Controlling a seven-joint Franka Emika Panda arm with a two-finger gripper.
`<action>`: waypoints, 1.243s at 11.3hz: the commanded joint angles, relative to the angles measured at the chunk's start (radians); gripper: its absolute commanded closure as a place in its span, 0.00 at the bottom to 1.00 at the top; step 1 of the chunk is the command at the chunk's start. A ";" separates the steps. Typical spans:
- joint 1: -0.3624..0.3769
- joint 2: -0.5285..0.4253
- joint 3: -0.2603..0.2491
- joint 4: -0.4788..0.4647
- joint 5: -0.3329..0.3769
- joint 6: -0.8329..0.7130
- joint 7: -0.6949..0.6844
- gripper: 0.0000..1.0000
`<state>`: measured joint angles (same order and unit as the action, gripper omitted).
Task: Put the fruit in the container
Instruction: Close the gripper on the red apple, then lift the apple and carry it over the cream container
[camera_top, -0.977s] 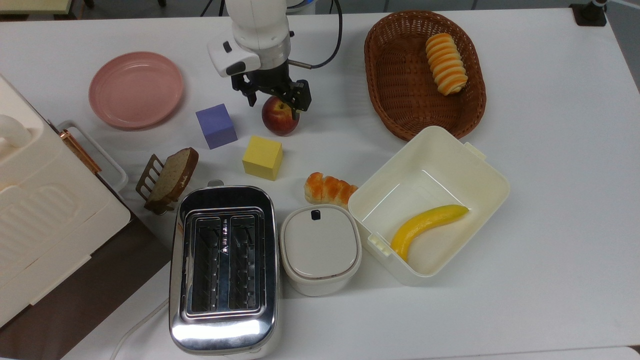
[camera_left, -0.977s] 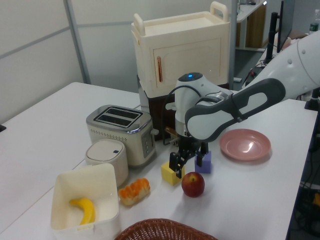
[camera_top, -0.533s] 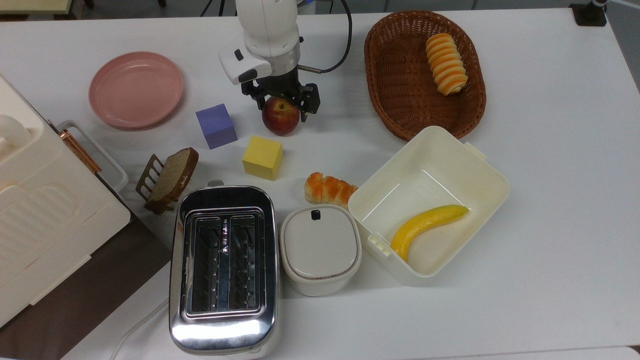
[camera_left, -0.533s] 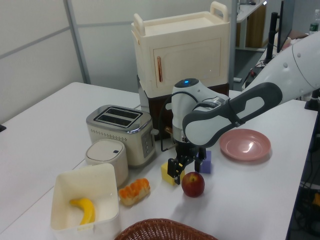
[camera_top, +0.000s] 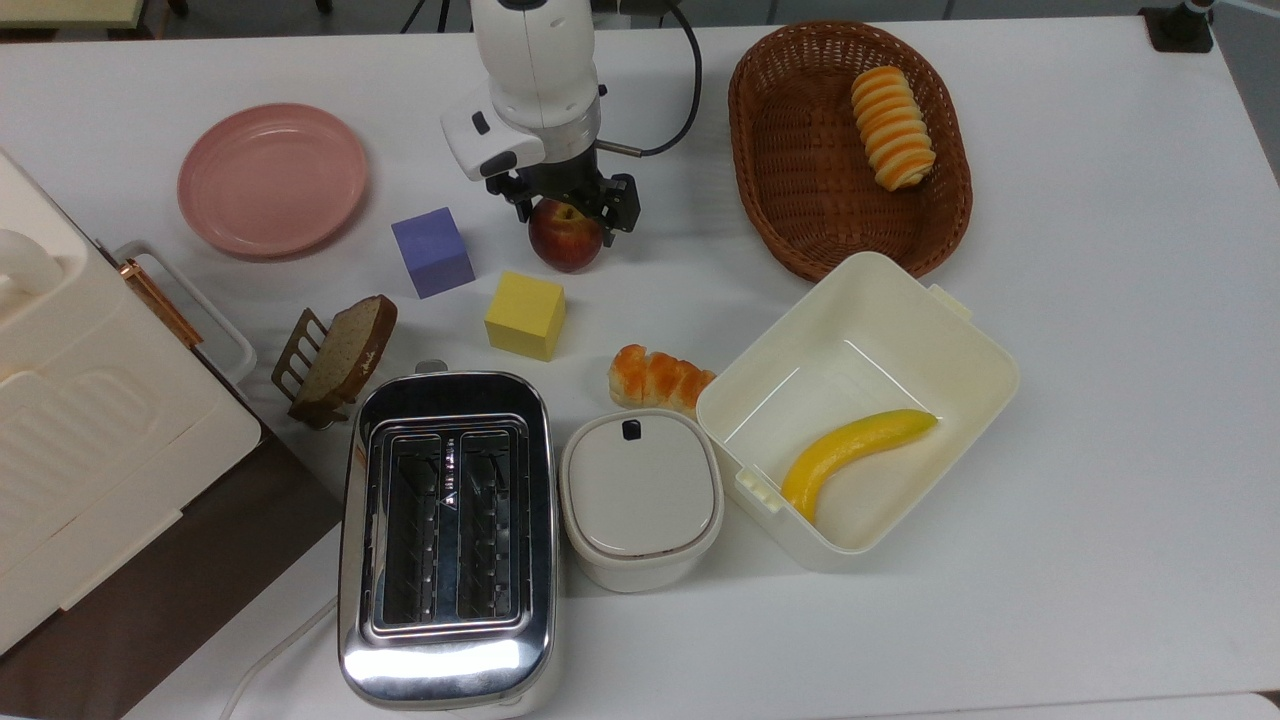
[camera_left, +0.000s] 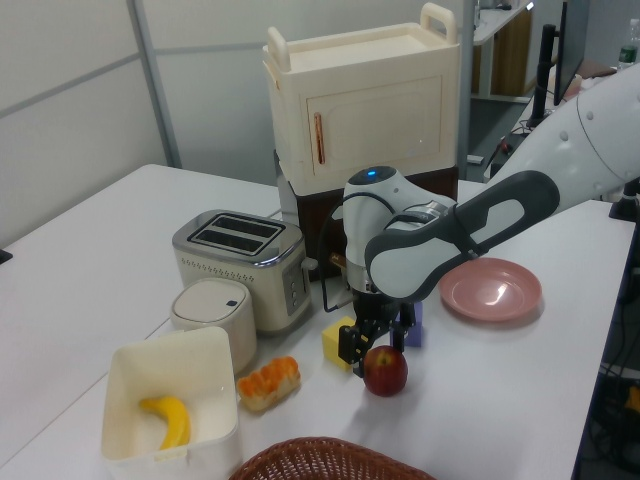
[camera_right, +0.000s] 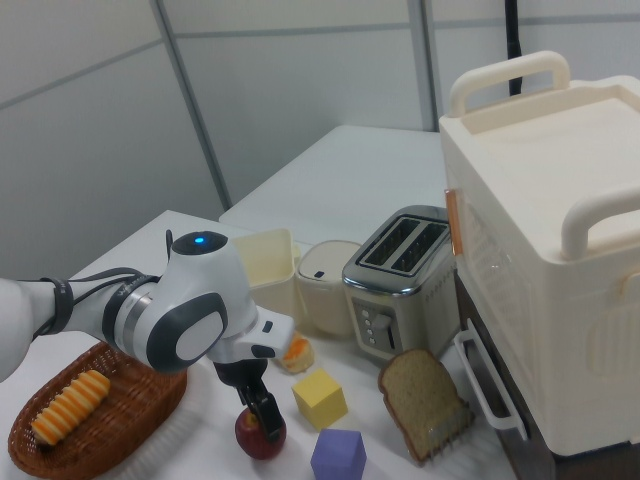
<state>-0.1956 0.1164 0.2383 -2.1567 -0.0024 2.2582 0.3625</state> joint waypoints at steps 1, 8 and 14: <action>0.002 -0.011 0.002 -0.032 -0.011 0.029 0.009 0.00; 0.005 -0.038 0.002 0.033 -0.021 0.024 0.146 0.97; 0.152 0.044 0.002 0.350 -0.152 0.029 0.470 0.97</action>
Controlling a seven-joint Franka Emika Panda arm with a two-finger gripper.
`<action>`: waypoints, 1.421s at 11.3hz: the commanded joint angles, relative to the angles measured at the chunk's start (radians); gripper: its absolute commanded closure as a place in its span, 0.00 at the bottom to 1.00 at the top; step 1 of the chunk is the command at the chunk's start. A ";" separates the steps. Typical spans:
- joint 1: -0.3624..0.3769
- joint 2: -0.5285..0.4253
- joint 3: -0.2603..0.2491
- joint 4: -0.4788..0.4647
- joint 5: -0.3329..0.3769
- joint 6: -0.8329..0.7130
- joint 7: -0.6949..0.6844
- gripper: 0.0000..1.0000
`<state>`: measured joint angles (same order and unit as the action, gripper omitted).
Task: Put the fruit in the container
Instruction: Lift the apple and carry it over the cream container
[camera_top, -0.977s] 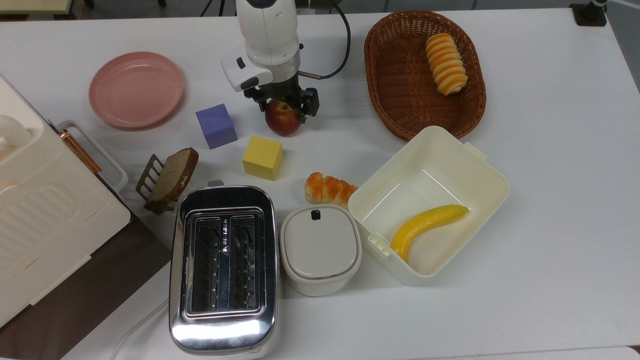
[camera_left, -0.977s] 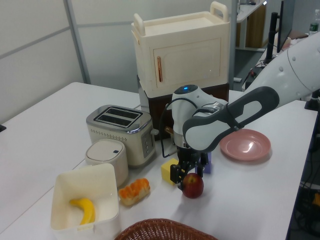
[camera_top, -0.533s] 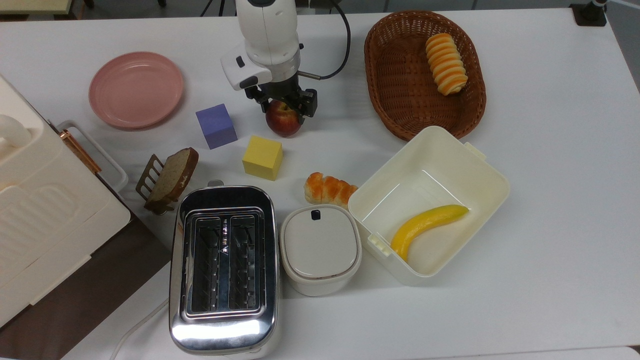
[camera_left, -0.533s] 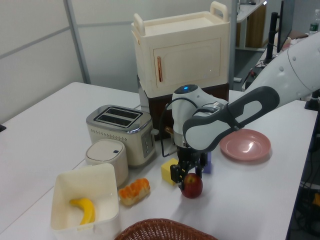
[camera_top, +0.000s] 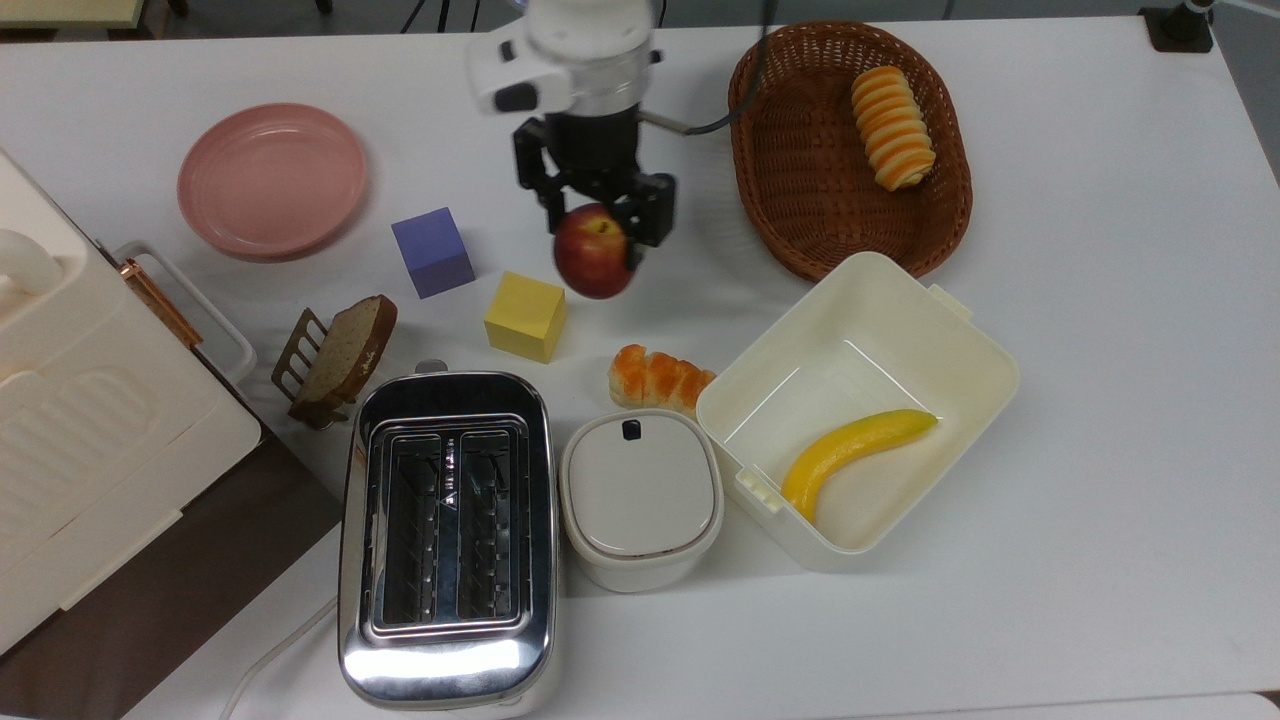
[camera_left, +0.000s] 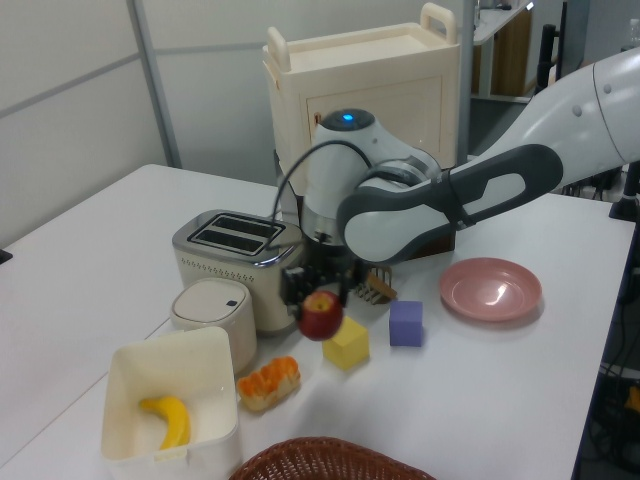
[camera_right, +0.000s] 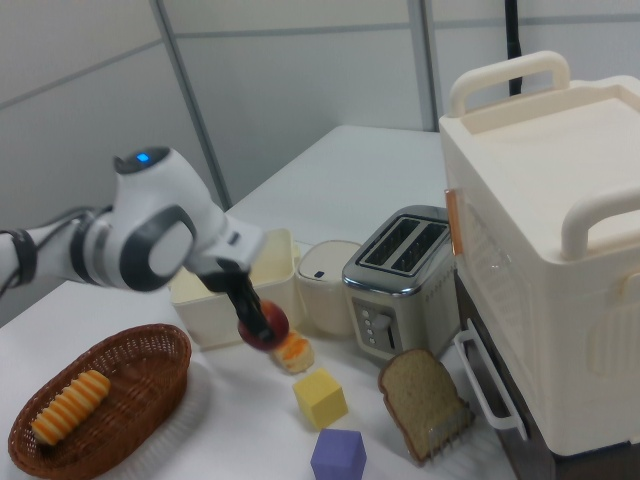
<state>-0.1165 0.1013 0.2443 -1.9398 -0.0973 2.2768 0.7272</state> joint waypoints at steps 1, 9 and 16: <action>0.104 0.113 -0.003 0.216 -0.102 0.012 0.151 0.97; 0.259 0.333 -0.003 0.406 -0.550 0.144 0.452 0.97; 0.273 0.342 0.041 0.326 -0.630 0.139 0.462 0.95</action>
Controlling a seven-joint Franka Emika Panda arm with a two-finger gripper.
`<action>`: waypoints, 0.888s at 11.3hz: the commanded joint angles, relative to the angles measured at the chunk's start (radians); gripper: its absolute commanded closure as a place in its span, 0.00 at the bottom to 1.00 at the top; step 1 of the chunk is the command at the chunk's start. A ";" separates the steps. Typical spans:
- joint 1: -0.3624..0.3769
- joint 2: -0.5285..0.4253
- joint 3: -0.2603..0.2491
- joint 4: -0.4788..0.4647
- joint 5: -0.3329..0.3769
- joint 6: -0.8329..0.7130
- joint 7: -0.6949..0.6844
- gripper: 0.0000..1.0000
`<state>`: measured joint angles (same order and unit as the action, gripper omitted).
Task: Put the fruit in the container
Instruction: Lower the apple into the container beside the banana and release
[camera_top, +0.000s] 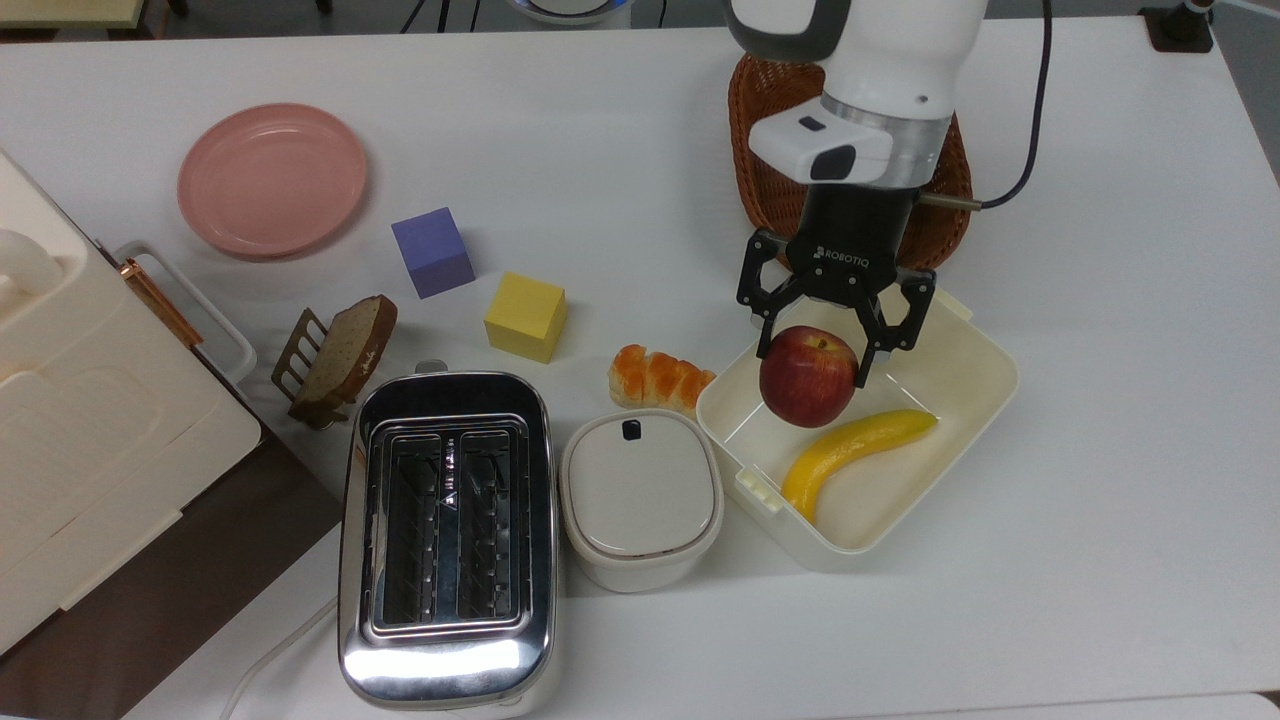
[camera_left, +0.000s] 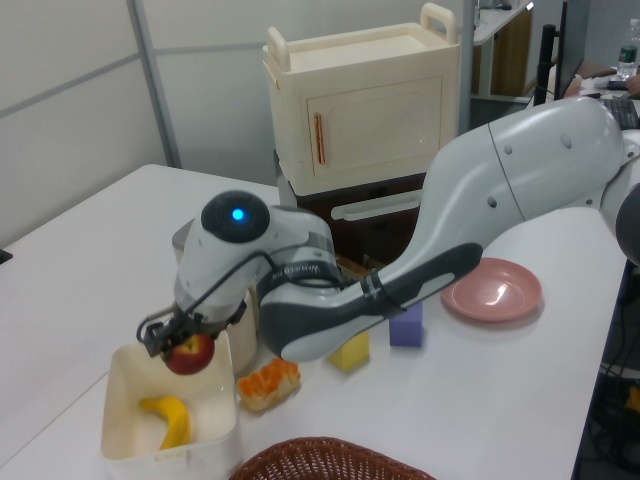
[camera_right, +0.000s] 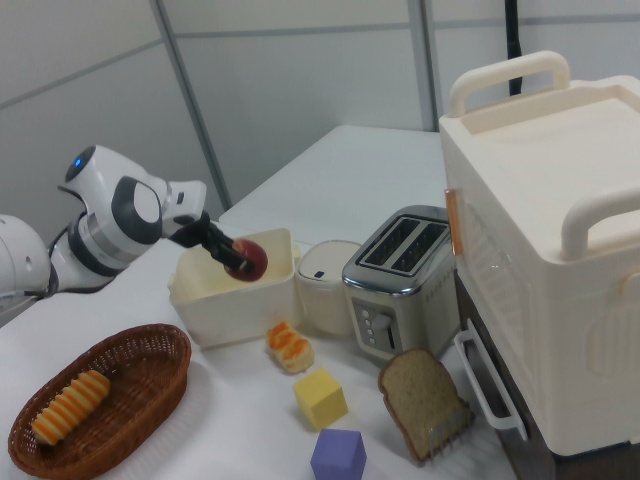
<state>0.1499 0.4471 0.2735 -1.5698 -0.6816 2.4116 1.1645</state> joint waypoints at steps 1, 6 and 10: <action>0.007 -0.004 0.016 -0.044 -0.047 0.000 0.024 0.95; 0.007 -0.002 0.016 -0.044 -0.056 -0.002 0.021 0.00; 0.005 0.008 0.016 -0.044 -0.075 -0.008 0.023 0.00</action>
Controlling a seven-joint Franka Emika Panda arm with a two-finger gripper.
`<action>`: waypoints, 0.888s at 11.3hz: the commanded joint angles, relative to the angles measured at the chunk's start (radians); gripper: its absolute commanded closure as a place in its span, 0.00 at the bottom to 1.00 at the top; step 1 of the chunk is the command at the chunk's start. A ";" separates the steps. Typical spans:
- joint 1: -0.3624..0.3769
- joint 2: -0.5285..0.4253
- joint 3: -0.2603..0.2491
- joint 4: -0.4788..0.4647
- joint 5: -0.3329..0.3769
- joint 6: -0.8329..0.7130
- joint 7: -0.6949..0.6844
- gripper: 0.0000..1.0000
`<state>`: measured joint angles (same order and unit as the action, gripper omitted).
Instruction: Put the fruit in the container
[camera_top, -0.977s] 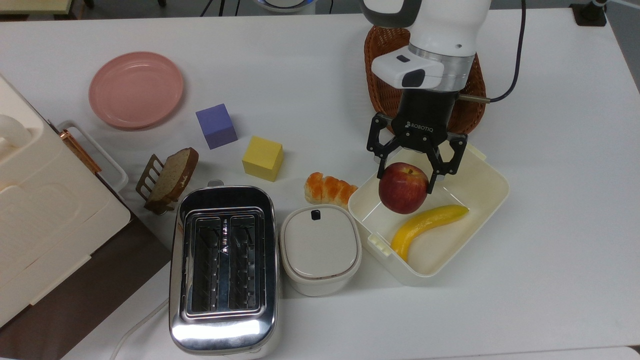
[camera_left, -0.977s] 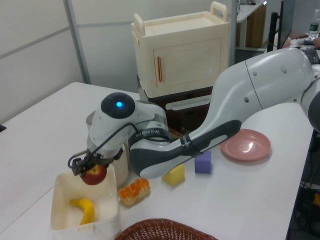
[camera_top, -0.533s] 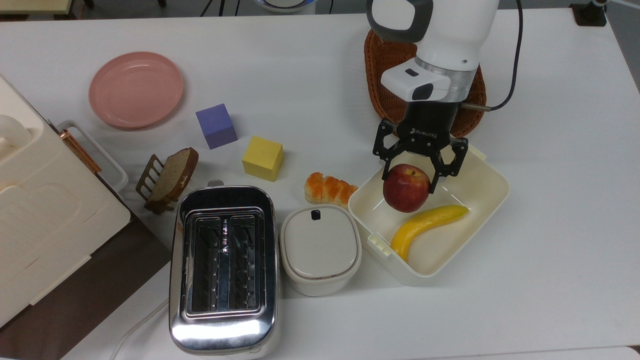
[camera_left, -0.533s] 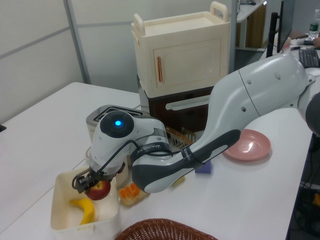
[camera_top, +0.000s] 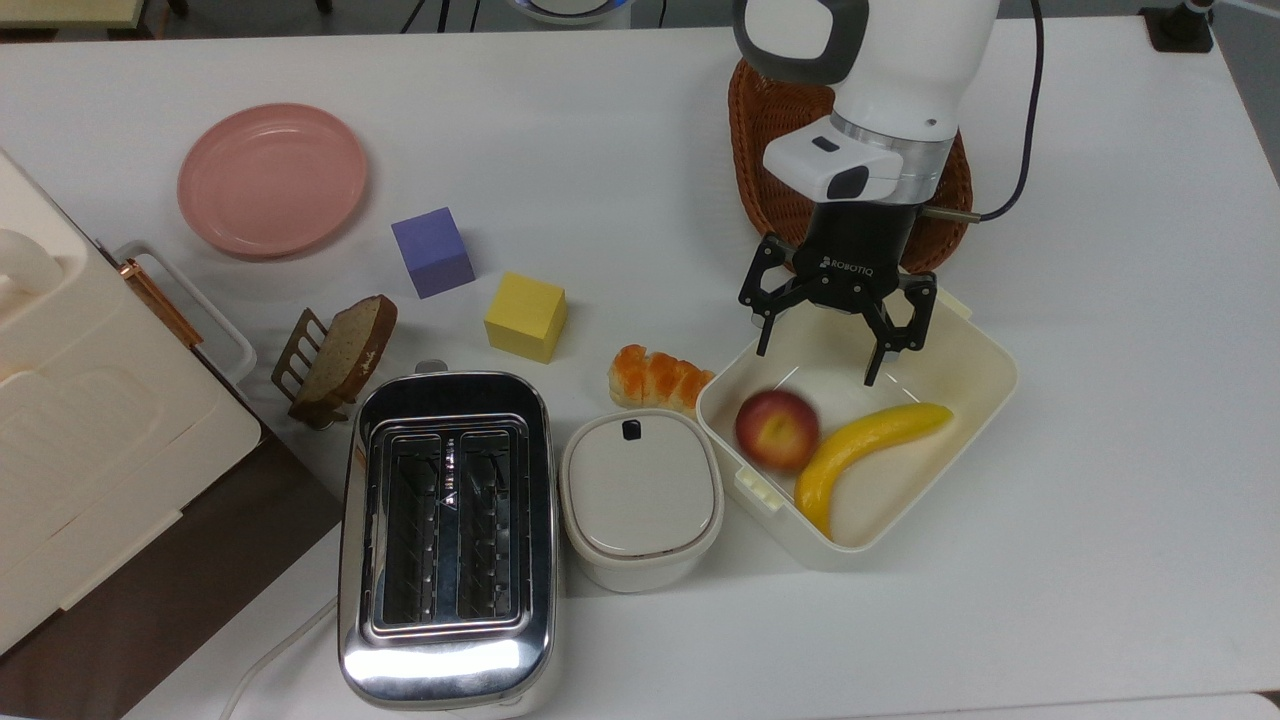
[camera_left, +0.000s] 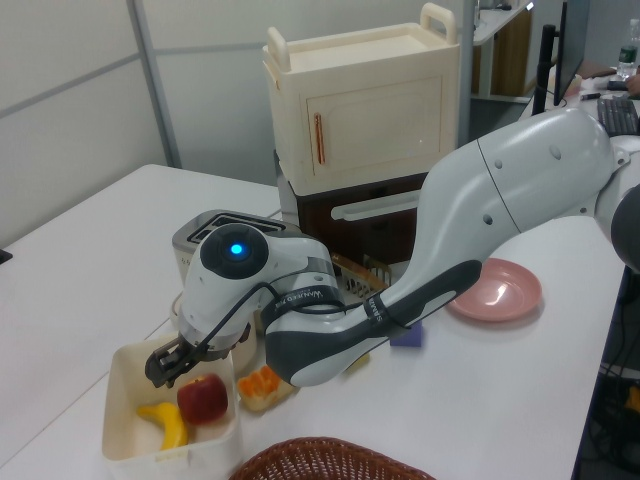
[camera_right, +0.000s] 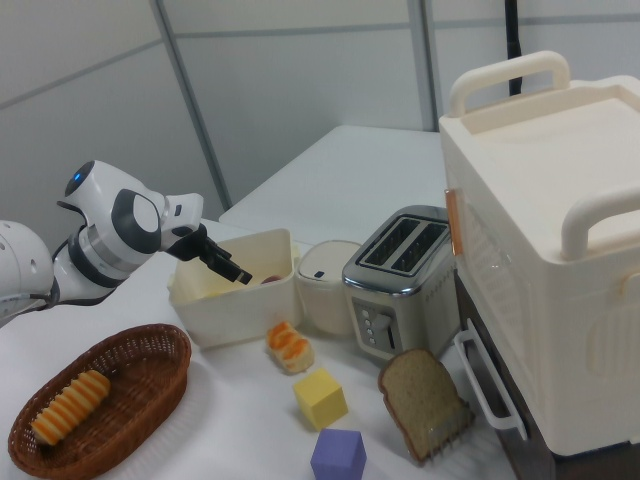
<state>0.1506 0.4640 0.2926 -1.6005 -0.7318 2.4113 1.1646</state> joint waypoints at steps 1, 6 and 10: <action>0.004 -0.008 -0.003 -0.013 -0.024 -0.008 0.023 0.00; -0.047 -0.069 -0.004 -0.045 0.000 -0.275 0.012 0.00; -0.138 -0.227 -0.018 -0.050 0.309 -0.624 -0.543 0.00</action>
<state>0.0743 0.3768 0.2889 -1.6015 -0.6227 1.9090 0.9623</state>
